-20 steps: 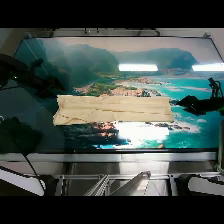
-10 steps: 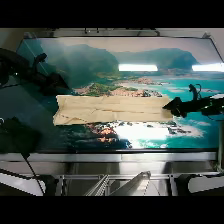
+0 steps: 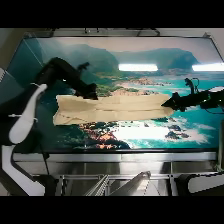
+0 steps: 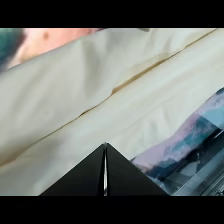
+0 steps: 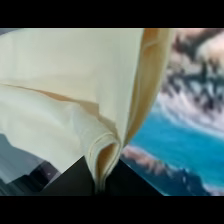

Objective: Fold the shirts.

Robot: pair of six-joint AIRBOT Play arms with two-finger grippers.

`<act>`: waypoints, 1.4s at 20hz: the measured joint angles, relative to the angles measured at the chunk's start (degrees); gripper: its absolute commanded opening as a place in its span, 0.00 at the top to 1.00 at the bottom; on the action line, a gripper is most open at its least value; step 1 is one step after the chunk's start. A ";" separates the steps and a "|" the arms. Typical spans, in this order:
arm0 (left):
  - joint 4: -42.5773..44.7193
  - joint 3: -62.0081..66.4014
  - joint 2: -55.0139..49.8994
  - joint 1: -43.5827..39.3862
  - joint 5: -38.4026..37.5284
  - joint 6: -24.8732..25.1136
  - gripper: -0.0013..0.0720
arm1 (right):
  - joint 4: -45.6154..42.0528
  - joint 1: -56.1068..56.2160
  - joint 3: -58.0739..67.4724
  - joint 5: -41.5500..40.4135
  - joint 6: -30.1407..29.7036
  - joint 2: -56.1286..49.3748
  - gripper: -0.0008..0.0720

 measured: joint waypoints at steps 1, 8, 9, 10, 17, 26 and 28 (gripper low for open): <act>0.02 0.52 -1.95 -2.95 -1.33 0.02 0.97 | 0.09 -0.98 1.14 2.34 -0.02 0.68 0.97; -0.83 16.15 -15.93 -18.60 -2.10 -1.36 0.96 | 3.04 -6.54 6.91 14.93 -0.15 6.69 0.97; -0.92 18.82 -17.53 -19.76 -1.07 -1.77 0.96 | 4.72 -6.80 7.45 16.65 -0.17 7.61 0.97; -1.20 21.07 -18.69 -20.57 -0.17 -2.21 0.96 | 7.04 -6.93 7.87 18.29 -0.20 8.61 0.97; -8.92 19.56 -4.68 -13.29 7.28 -0.07 0.96 | 20.46 6.29 8.83 17.57 -0.35 14.25 0.97; -11.10 -1.38 31.12 11.32 15.80 3.08 0.96 | 23.56 49.42 11.43 -22.03 -0.17 1.57 0.97; -11.23 -7.02 36.37 14.93 15.87 4.28 0.96 | 26.03 54.49 14.62 -26.62 -0.63 -4.28 0.37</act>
